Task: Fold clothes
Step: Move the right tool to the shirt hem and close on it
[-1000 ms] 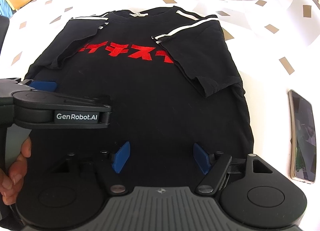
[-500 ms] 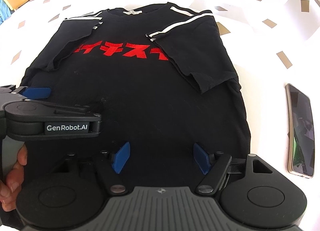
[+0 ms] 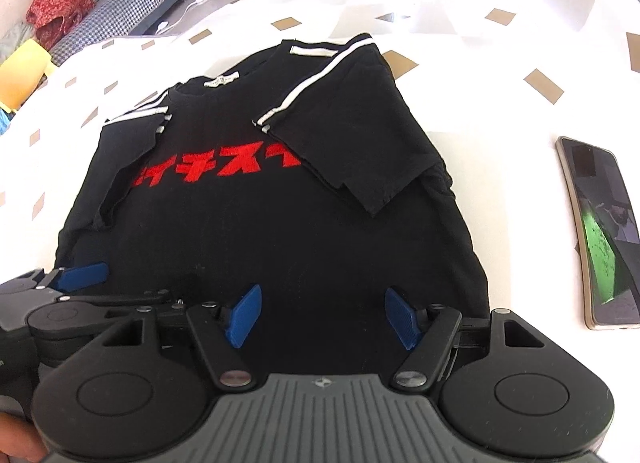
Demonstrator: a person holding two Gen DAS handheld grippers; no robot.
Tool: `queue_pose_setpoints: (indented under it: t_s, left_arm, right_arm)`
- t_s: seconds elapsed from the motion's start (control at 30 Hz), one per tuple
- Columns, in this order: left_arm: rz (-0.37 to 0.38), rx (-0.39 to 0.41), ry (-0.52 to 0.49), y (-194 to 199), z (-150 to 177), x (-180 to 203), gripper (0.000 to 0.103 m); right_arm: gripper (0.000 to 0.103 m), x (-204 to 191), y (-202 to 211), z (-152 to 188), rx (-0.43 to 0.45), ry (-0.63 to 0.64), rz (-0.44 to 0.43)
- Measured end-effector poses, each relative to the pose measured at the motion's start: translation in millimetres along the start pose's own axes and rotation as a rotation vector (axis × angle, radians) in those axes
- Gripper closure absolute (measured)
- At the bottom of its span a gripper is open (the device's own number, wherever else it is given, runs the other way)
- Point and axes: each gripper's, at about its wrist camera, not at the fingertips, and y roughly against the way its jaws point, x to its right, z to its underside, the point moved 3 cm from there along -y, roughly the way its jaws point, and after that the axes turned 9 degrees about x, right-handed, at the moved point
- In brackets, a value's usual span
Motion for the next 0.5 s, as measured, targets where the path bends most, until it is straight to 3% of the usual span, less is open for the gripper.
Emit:
queue_pose_setpoints:
  t_s: [0.27,0.5]
  left_arm:
    - [-0.052,0.05,0.031,3.0,-15.5,-14.6,0.0]
    - [-0.111,0.06,0.086,0.1,-25.4,-36.8,0.0]
  right_arm:
    - [0.035,28.2,4.8,-24.3,0.133,-0.128,-0.023]
    - [0.04,58.3,-7.5,-34.1,0.182,-0.249,0.012]
